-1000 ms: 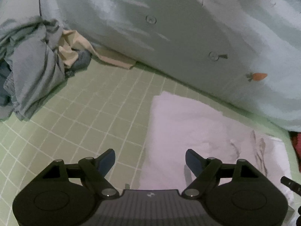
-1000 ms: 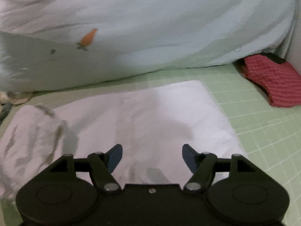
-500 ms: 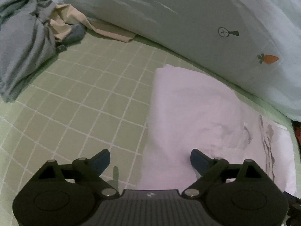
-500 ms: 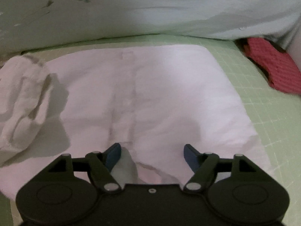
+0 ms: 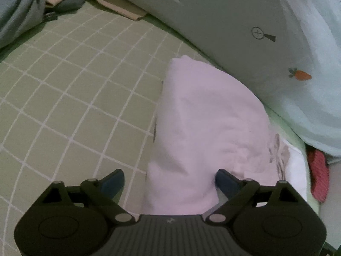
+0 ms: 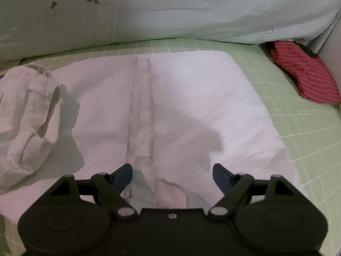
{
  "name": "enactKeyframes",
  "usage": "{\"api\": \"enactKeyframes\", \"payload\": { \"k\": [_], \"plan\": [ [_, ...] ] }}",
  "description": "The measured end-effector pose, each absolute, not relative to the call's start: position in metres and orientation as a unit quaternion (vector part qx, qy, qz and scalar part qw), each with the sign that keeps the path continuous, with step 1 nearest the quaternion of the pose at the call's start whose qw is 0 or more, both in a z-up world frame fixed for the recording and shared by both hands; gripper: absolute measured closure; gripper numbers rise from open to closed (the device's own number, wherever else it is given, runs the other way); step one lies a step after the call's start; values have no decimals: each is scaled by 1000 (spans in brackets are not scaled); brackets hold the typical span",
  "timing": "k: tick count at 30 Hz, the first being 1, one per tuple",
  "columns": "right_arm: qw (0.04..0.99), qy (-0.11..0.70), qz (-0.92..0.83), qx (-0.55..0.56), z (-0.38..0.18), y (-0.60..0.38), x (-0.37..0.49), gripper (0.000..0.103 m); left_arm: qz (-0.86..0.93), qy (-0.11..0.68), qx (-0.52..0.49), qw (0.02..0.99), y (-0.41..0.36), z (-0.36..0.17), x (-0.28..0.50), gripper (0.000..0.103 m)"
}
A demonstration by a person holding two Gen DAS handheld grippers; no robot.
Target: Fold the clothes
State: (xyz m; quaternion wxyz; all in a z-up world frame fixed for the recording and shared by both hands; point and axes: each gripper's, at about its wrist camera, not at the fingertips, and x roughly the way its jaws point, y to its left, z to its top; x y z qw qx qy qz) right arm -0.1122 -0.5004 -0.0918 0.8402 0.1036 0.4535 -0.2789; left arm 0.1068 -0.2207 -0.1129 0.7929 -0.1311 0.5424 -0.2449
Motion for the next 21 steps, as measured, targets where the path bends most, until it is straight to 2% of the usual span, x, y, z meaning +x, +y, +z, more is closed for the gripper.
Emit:
{"api": "enactKeyframes", "payload": {
  "k": [3, 5, 7, 9, 12, 21],
  "plan": [
    [839, 445, -292, 114, -86, -502, -115, 20, -261, 551, -156, 777, -220, -116, 110, 46],
    [836, 437, -308, 123, -83, -504, -119, 20, -268, 550, -160, 775, -224, -114, 110, 54],
    [835, 427, -321, 130, -79, -505, -125, 20, -280, 539, -147, 780, -227, -105, 107, 70],
    [833, 417, -338, 136, -74, -507, -134, 20, -292, 529, -134, 785, -230, -97, 103, 77],
    [829, 401, -362, 146, -67, -512, -151, 20, -312, 512, -120, 792, -236, -80, 97, 81],
    [816, 356, -409, 199, -59, -547, -213, 20, -346, 453, -109, 814, -284, -13, 61, 83]
  ]
}}
